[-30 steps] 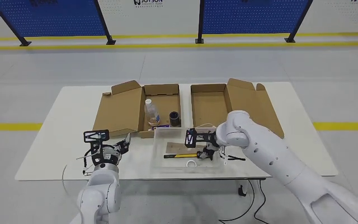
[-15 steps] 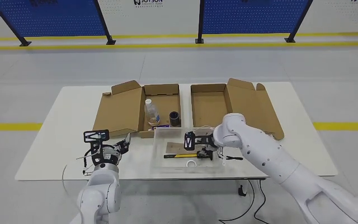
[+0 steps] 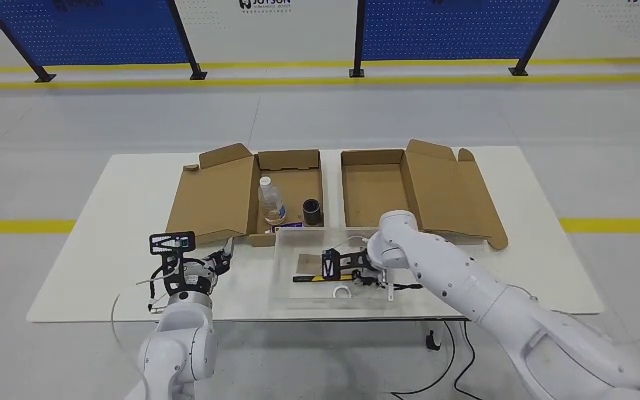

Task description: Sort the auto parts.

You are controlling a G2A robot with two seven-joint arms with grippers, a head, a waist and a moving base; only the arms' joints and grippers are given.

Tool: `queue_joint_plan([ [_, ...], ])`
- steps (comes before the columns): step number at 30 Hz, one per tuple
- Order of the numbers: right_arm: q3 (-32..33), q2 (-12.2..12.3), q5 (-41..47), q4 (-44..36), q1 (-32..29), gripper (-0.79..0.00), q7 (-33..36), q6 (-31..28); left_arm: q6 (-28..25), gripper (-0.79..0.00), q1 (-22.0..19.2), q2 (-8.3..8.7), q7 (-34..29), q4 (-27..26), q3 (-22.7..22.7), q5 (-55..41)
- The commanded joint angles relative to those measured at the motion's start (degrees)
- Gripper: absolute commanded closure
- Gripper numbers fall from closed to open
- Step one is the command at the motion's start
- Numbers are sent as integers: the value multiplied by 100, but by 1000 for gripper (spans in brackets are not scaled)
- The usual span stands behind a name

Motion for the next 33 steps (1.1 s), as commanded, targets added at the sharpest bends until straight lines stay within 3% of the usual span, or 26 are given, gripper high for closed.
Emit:
queue_joint_plan([
  [1, -52, -73, 42, 144, 45, -354, 21, -55, 0, -785, 0, 0, 0, 0, 0, 0],
  [15, -329, -539, -48, 931, 206, -351, -149, -155, 0, -785, 0, 0, 0, 0, 0, 0],
  [27, -331, -695, -17, 1293, 207, -342, -198, -292, 0, -785, 0, 0, 0, 0, 0, 0],
  [30, -307, -703, 16, 1303, 208, -252, -165, -335, 0, -785, 0, 0, 0, 0, 0, 0],
  [33, -273, -705, 41, 1300, 223, -22, -153, -384, 0, -785, 0, 0, 0, 0, 0, 0],
])
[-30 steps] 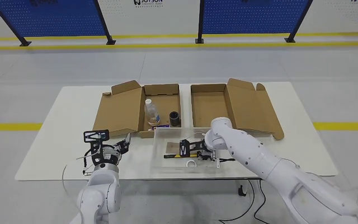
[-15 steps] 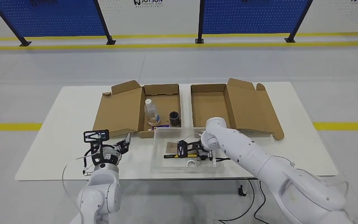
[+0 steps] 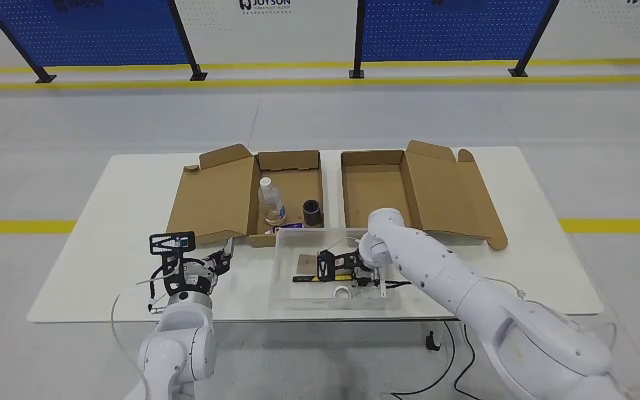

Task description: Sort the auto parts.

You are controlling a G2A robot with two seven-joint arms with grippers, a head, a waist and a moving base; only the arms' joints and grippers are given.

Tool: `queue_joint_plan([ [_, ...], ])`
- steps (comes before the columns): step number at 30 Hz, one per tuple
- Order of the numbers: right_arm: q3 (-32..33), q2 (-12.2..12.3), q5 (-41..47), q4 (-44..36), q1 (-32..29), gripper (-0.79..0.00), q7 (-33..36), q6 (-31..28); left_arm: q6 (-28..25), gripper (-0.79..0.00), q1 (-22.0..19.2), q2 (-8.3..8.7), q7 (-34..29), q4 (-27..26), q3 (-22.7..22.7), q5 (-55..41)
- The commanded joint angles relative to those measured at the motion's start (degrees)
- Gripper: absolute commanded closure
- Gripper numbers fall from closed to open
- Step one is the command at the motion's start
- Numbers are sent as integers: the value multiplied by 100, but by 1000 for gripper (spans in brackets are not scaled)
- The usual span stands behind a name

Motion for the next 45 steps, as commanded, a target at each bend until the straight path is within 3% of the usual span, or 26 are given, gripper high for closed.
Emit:
queue_joint_plan([
  [1, 31, 3, 22, -16, 16, 0, 3, -18, 0, -785, 0, 0, 0, 0, 0, 0],
  [18, 527, 264, 220, -529, -60, 0, -70, 52, 0, -785, 0, 0, 0, 0, 0, 0],
  [29, 1079, 453, 580, -700, -44, 0, -696, -149, 0, -785, 0, 0, 0, 0, 0, 0],
  [37, 1637, 803, 618, -1244, -324, 0, -851, -371, 0, -785, 0, 0, 0, 0, 0, 0],
  [45, 2395, 1242, 926, -2549, -937, 0, -406, -181, 0, -785, 0, 0, 0, 0, 0, 0],
])
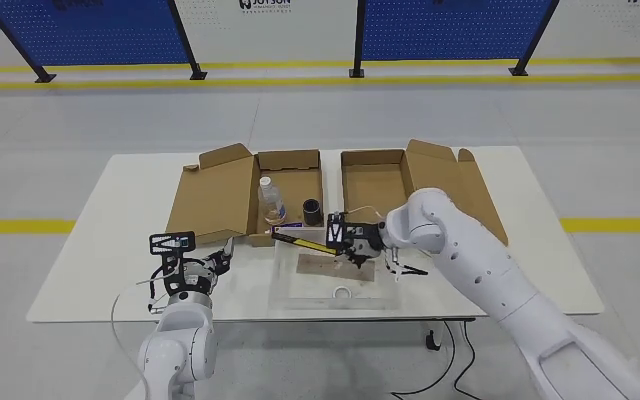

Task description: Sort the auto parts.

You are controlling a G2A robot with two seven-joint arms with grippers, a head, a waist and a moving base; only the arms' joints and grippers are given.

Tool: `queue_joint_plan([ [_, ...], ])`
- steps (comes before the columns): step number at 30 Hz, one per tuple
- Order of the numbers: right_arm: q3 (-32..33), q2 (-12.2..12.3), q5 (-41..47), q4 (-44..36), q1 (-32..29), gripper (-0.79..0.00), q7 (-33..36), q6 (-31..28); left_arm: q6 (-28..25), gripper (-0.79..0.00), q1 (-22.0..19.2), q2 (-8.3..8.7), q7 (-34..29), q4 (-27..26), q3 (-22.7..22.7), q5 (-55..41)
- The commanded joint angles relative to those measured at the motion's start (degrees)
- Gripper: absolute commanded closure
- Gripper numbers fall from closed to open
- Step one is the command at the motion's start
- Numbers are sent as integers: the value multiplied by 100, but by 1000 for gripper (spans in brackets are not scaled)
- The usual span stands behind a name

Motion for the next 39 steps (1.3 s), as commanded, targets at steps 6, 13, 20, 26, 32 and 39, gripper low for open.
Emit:
queue_joint_plan([
  [6, 668, 307, 401, -894, -588, 0, 353, 449, 0, -785, 0, 0, 0, 0, 0, 0],
  [13, 1202, 467, 676, -1314, -1018, 0, 347, 1256, 0, -785, 0, 0, 0, 0, 0, 0],
  [20, 1471, 528, 716, -1470, -1224, 0, 198, 1820, 0, -785, 0, 0, 0, 0, 0, 0],
  [26, 1679, 562, 701, -1515, -1381, 0, -78, 2171, 0, -785, 0, 0, 0, 0, 0, 0],
  [32, 1887, 586, 770, -1463, -1476, 0, -331, 2411, 0, -785, 0, 0, 0, 0, 0, 0],
  [39, 2032, 570, 780, -1171, -1332, 0, -575, 2775, 0, -785, 0, 0, 0, 0, 0, 0],
])
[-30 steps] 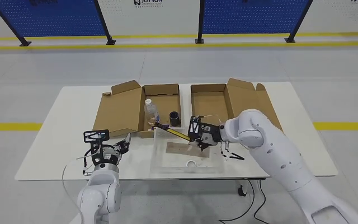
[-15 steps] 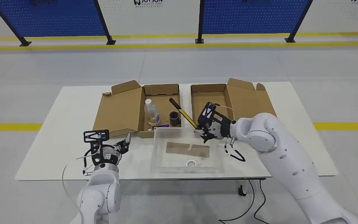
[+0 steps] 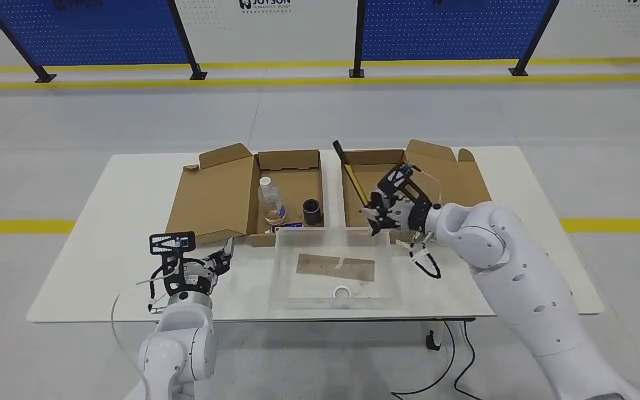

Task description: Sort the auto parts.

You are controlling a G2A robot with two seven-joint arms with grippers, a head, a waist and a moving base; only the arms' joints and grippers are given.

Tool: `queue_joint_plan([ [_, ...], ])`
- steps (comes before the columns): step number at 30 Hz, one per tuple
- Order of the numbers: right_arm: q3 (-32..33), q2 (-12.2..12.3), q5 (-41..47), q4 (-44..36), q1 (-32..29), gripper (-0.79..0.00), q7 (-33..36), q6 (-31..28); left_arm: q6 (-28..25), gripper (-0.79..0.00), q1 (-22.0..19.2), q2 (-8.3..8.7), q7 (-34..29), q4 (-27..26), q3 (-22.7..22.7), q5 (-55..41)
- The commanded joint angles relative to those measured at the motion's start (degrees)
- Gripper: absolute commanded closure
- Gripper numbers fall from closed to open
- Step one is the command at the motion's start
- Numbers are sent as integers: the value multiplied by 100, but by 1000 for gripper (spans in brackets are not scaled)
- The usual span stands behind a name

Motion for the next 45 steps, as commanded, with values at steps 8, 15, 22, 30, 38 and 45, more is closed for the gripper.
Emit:
queue_joint_plan([
  [8, -10, -86, -82, 930, 446, 0, -340, 459, 0, -785, 0, 0, 0, 0, 0, 0],
  [15, -208, -193, -402, 1838, 922, 0, -483, 746, 0, -785, 0, 0, 0, 0, 0, 0],
  [22, -661, -425, -388, 2788, 1394, 0, -619, 866, 0, -785, 0, 0, 0, 0, 0, 0],
  [30, -1157, -764, -165, 3698, 1748, 0, -866, 1022, 0, -785, 0, 0, 0, 0, 0, 0],
  [38, -1376, -1053, 299, 4504, 1909, 0, -990, 1095, 0, -785, 0, 0, 0, 0, 0, 0],
  [45, -1488, -1230, 385, 5098, 2081, 0, -1101, 1051, 0, -785, 0, 0, 0, 0, 0, 0],
])
